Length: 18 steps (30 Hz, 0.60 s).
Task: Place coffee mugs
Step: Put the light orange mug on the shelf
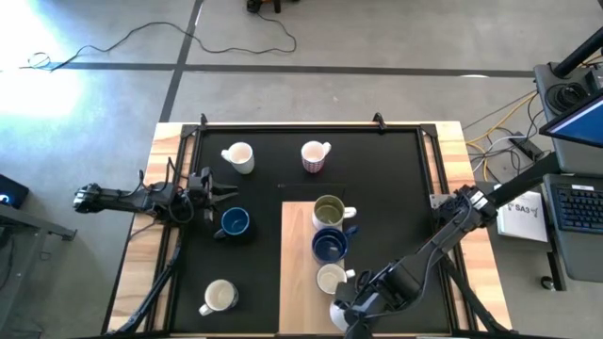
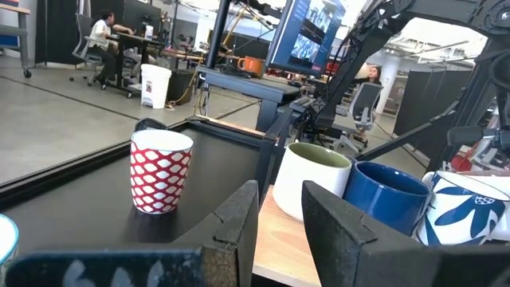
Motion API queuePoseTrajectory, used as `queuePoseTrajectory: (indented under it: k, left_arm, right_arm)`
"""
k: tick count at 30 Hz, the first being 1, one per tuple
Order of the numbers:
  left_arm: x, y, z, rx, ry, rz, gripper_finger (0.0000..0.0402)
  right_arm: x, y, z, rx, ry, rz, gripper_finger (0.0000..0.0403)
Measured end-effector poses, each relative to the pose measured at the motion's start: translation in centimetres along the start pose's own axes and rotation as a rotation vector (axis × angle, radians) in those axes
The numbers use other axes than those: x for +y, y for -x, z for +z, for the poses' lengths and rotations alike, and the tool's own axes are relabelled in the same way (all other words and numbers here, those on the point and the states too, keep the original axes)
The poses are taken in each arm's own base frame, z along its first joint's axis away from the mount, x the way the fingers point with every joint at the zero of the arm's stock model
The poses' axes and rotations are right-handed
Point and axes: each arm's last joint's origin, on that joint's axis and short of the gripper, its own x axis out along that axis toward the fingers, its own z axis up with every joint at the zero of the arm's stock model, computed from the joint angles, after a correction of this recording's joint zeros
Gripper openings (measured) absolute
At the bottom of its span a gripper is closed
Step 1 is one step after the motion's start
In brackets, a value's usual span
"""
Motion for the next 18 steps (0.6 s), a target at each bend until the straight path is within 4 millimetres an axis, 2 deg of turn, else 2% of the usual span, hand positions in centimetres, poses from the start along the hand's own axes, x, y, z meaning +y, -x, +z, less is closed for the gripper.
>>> queuePoseTrajectory:
  k: [9, 18]
  left_arm:
    - [0.0, 0.0, 0.0, 0.0, 0.0, 0.0, 0.0082]
    - [0.0, 0.0, 0.0, 0.0, 0.0, 0.0, 0.0082]
  right_arm:
    - [-0.3, 0.2, 1.6, -0.002, 0.008, 0.058, 0.0013]
    - [-0.5, 0.3, 2.0, 0.029, -0.001, 0.084, 0.0013]
